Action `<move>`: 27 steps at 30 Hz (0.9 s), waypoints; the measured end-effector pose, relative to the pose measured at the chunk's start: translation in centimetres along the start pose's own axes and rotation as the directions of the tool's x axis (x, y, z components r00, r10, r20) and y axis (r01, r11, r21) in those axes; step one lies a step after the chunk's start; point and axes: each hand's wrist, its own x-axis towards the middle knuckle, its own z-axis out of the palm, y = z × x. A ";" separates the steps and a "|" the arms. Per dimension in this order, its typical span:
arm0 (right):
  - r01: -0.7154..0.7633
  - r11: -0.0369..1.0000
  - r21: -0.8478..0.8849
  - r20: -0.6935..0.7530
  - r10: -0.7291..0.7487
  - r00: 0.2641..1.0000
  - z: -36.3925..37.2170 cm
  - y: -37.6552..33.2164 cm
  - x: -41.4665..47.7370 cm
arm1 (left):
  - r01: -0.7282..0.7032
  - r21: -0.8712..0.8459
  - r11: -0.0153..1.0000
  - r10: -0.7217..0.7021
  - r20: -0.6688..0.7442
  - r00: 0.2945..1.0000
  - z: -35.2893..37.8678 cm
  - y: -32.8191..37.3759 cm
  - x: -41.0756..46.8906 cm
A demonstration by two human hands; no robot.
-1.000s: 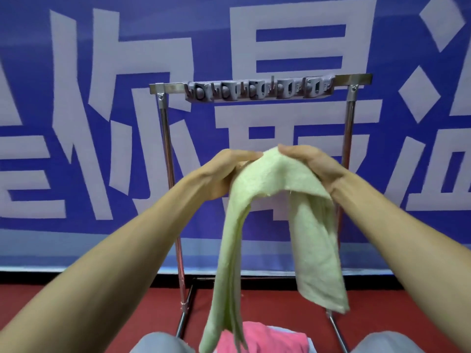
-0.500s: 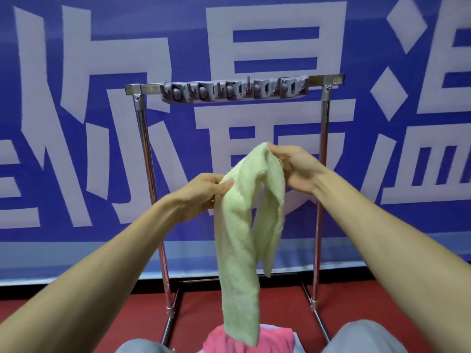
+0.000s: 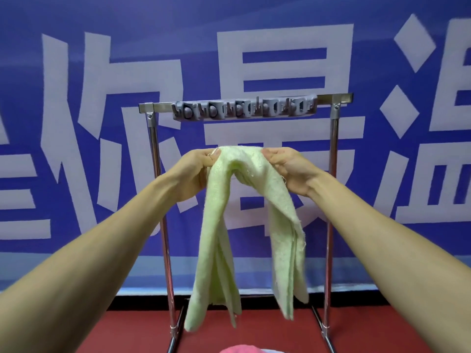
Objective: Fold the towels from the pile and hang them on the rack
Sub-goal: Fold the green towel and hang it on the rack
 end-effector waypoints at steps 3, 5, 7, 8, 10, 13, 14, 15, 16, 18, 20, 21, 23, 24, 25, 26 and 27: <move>0.071 0.990 0.124 -0.005 -0.071 0.997 2.2 -1.0 1.8 | -0.017 -0.022 1.000 0.015 -0.046 0.999 -1.5 0.4 0.4; 0.081 0.972 0.221 -0.020 -0.079 0.997 3.5 -1.3 3.7 | -0.036 -0.034 0.999 0.033 -0.093 0.995 -2.6 1.0 0.6; 0.067 0.955 0.288 -0.023 -0.063 0.998 4.6 -1.3 6.1 | -0.052 -0.038 0.998 0.045 -0.155 0.987 -3.8 1.4 1.0; 0.069 0.952 0.299 -0.021 -0.066 0.998 5.0 -1.3 7.5 | -0.061 -0.035 0.998 0.053 -0.190 0.980 -4.5 1.7 1.4; 0.078 0.952 0.297 -0.043 -0.068 0.997 5.9 -1.3 10.2 | -0.080 -0.040 0.996 0.067 -0.261 0.963 -6.1 2.1 2.4; 0.089 0.943 0.320 -0.074 -0.068 0.995 6.9 -1.5 14.6 | -0.123 -0.064 0.990 0.095 -0.338 0.936 -8.8 2.6 4.1; 0.092 0.944 0.317 -0.081 -0.070 0.994 7.1 -1.4 16.0 | -0.133 -0.053 0.990 0.105 -0.357 0.928 -9.9 2.6 4.7; 0.110 0.944 0.310 -0.088 -0.086 0.992 7.3 -1.6 17.3 | -0.144 -0.034 0.989 0.121 -0.372 0.920 -10.8 2.8 5.4; 0.131 0.944 0.301 -0.115 -0.101 0.988 7.5 -1.6 18.0 | -0.146 -0.007 0.989 0.132 -0.391 0.911 -11.3 2.8 5.6; 0.179 0.949 0.258 -0.163 -0.140 0.977 8.1 -1.8 20.6 | -0.160 0.066 0.985 0.173 -0.412 0.895 -13.1 2.7 7.2; 0.194 0.955 0.225 -0.195 -0.151 0.969 8.7 -2.2 22.1 | -0.165 0.094 0.982 0.189 -0.442 0.877 -14.4 2.7 8.4; 0.194 0.961 0.198 -0.211 -0.151 0.966 9.0 -2.3 23.1 | -0.170 0.100 0.980 0.197 -0.450 0.871 -15.2 2.8 9.2; 0.209 0.978 0.003 -0.280 -0.199 0.939 9.3 -2.9 25.1 | -0.172 0.126 0.977 0.211 -0.454 0.866 -16.8 3.0 10.7; 0.206 0.958 -0.200 -0.328 -0.264 0.907 9.3 -3.2 26.1 | -0.173 0.147 0.974 0.222 -0.451 0.865 -17.4 3.2 11.5; 0.182 0.895 -0.408 -0.364 -0.342 0.866 9.2 -3.5 27.1 | -0.181 0.167 0.969 0.238 -0.444 0.864 -18.0 3.3 12.1; 0.134 0.810 -0.571 -0.388 -0.410 0.825 9.2 -3.8 28.0 | -0.186 0.189 0.964 0.252 -0.439 0.863 -18.5 3.4 12.7; 0.096 0.743 -0.662 -0.395 -0.456 0.798 9.2 -4.0 28.6 | -0.187 0.208 0.960 0.262 -0.436 0.861 -18.8 3.6 13.2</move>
